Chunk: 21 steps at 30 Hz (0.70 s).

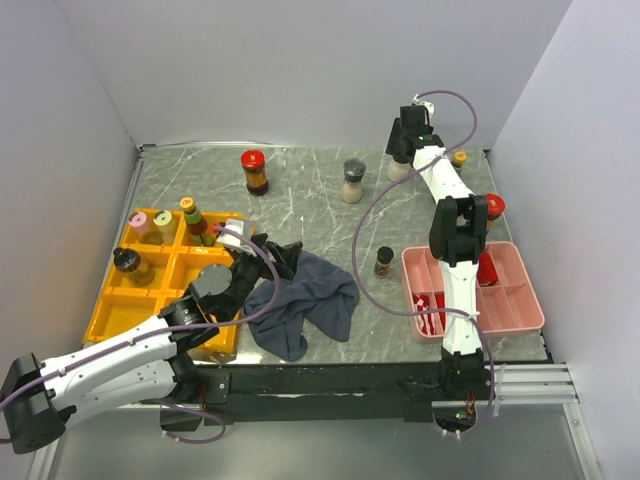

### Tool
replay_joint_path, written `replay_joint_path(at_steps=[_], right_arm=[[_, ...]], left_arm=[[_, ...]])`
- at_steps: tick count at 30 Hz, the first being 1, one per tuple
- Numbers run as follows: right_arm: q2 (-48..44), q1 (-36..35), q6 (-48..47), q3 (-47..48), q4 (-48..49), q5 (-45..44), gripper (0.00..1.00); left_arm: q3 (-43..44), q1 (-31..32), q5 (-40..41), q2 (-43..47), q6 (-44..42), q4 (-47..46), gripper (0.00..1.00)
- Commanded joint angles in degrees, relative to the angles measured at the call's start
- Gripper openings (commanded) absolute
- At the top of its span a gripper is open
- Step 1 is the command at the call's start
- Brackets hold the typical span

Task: Organize the condiment bottles
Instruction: Pick up the bottle from the center of the board.

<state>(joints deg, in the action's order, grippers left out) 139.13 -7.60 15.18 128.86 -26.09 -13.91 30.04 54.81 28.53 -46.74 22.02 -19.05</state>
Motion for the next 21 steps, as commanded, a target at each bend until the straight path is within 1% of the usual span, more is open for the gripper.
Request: replay_joint_path(at_steps=[1, 5, 7, 12, 16, 18, 19, 21], right_arm=[[-6.32, -0.58, -2.7, -2.11, 3.49, -1.56, 0.47], [-12.38, -0.75, -2.61, -6.76, 5.69, -2.17, 0.44], [-16.95, -1.28, -2.7, -9.4, 7.44, -1.74, 0.42], [-27.74, -2.86, -2.88, -19.51, 9.39, -0.51, 0.38], [-35.93, -5.41, -2.17, -29.25, 10.97, 0.99, 0.36], [-40.84, -7.95, -2.0, -32.43, 11.23, 1.25, 0.36], [-42.52, -8.92, -1.82, -35.57, 11.49, 0.99, 0.36], [-47.27, -12.69, -1.3, -39.1, 12.89, 1.34, 0.36]], left_arm=[[-1.12, 0.21, 2.4, 2.27, 0.74, -3.19, 0.99], [-1.92, 0.21, 3.28, 3.23, 0.22, -3.98, 1.0], [-1.83, 0.21, 3.72, 3.24, 0.39, -3.8, 0.99], [-2.0, 0.21, 4.07, 3.67, 0.48, -3.8, 1.0], [-2.18, 0.21, 5.56, 4.38, 0.65, -3.45, 0.99], [-2.44, 0.21, 6.35, 4.9, 0.83, -3.36, 0.99], [-2.71, 0.21, 6.88, 4.99, 0.74, -3.62, 0.99], [-2.97, 0.21, 7.5, 5.17, 0.57, -3.98, 0.99]])
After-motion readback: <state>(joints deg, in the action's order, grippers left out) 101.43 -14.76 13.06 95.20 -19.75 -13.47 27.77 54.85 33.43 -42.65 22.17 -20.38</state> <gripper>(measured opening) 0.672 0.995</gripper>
